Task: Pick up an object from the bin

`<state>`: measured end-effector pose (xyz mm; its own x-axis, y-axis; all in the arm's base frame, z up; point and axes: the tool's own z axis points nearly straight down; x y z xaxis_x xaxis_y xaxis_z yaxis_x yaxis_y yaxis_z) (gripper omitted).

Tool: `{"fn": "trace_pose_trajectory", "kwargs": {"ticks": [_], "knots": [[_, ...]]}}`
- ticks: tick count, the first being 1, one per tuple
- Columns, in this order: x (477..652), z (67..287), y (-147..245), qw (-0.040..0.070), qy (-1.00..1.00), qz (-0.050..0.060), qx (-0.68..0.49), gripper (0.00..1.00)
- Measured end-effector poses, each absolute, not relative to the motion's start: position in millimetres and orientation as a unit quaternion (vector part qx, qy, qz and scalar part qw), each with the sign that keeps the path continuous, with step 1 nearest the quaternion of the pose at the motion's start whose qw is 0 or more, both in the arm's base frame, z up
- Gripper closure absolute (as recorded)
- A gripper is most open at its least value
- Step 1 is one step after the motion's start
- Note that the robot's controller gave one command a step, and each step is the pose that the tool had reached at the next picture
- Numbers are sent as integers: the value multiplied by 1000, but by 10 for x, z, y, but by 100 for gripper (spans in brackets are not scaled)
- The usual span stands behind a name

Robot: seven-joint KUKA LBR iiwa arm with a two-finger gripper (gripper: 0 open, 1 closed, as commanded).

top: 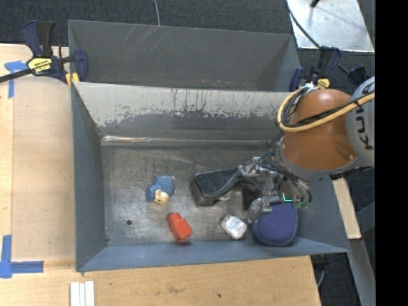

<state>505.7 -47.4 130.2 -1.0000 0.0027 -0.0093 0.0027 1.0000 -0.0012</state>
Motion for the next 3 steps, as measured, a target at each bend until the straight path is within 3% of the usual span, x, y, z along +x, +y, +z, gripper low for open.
{"fn": "trace_pose_trajectory", "kwargs": {"ticks": [1,2,3], "knots": [[5219,1121,-379,5,1000,-1,26,0],[5599,827,-650,0,1000,0,13,0],[5860,748,-244,-6,999,-8,-39,0]]}}
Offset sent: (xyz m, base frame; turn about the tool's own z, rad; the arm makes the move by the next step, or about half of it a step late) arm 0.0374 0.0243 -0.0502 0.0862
